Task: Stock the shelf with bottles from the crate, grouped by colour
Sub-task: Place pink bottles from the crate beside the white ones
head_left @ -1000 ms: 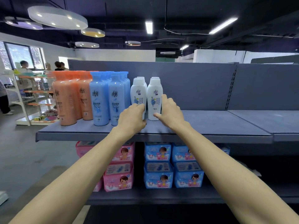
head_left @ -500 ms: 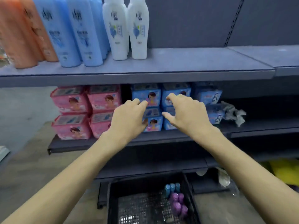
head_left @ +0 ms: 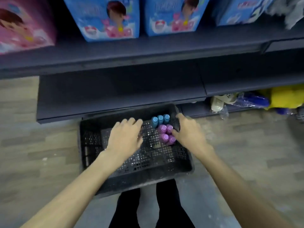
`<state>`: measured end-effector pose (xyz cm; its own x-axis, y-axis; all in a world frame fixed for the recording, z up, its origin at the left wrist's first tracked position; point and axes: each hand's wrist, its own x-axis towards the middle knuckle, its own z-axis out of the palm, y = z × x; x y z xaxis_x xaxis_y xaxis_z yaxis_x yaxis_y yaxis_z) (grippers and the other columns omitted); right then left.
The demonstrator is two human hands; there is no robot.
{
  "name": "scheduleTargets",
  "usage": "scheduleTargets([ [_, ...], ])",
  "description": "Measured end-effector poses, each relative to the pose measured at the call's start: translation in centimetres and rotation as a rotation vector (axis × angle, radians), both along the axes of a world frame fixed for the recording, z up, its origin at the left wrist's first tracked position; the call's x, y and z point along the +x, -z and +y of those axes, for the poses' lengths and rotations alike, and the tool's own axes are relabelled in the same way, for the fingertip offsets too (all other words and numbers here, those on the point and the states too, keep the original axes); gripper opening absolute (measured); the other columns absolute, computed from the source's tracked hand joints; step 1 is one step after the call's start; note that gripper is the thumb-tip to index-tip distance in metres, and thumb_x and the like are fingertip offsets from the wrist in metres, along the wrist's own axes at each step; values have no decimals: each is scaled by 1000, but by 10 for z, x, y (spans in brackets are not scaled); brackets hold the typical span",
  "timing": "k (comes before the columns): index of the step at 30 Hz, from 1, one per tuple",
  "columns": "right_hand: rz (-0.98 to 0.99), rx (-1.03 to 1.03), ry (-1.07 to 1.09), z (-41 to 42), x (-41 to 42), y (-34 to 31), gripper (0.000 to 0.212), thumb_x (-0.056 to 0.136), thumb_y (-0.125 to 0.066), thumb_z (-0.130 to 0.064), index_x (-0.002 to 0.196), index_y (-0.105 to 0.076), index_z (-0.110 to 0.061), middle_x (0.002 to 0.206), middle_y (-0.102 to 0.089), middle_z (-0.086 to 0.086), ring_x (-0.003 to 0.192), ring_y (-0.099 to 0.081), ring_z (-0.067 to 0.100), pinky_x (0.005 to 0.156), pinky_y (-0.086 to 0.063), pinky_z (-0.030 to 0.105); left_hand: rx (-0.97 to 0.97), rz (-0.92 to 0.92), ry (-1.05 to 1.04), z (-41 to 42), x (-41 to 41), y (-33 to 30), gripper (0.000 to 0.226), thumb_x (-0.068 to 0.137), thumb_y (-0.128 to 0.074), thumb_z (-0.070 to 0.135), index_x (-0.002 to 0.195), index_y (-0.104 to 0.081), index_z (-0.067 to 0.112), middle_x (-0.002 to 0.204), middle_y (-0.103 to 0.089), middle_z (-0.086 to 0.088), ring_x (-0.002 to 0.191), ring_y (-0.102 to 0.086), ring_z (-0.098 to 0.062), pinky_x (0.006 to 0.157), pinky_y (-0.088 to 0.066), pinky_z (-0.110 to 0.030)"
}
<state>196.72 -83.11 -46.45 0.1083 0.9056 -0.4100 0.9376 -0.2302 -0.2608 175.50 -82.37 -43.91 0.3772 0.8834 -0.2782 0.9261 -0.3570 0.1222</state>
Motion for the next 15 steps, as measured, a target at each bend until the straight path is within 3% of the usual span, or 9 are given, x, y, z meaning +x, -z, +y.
scheduleTargets([
  [3, 52, -131, 78, -22, 5, 83, 41, 89, -64, -30, 123, -46, -17, 107, -63, 11, 95, -64, 38, 72, -51, 40, -116, 13, 0, -10, 10, 77, 36, 90, -56, 35, 121, -48, 20, 117, -58, -1, 107, -57, -24, 90, -43, -36],
  [7, 91, -180, 129, -43, -1, 165, 48, 90, -65, -30, 130, -42, -15, 120, -53, 10, 102, -62, 37, 77, -52, 44, -216, -58, 19, -7, 23, 159, 39, 88, -60, 26, 124, -46, 19, 119, -54, -2, 108, -56, -24, 88, -49, -37],
  [10, 149, -170, 182, -52, -8, 206, 67, 90, -68, -28, 144, -29, -20, 130, -50, 8, 104, -61, 34, 78, -54, 44, -207, -132, 96, 3, 30, 206, 48, 83, -65, 16, 128, -50, 15, 115, -54, -4, 105, -58, -27, 81, -56, -42],
  [15, 144, -227, 275, -53, -12, 246, 58, 97, -57, -32, 143, -27, -15, 130, -52, 15, 111, -58, 34, 86, -51, 44, -196, -207, 144, 14, 49, 259, 52, 83, -64, 9, 133, -49, 14, 120, -53, -5, 107, -59, -27, 79, -56, -42],
])
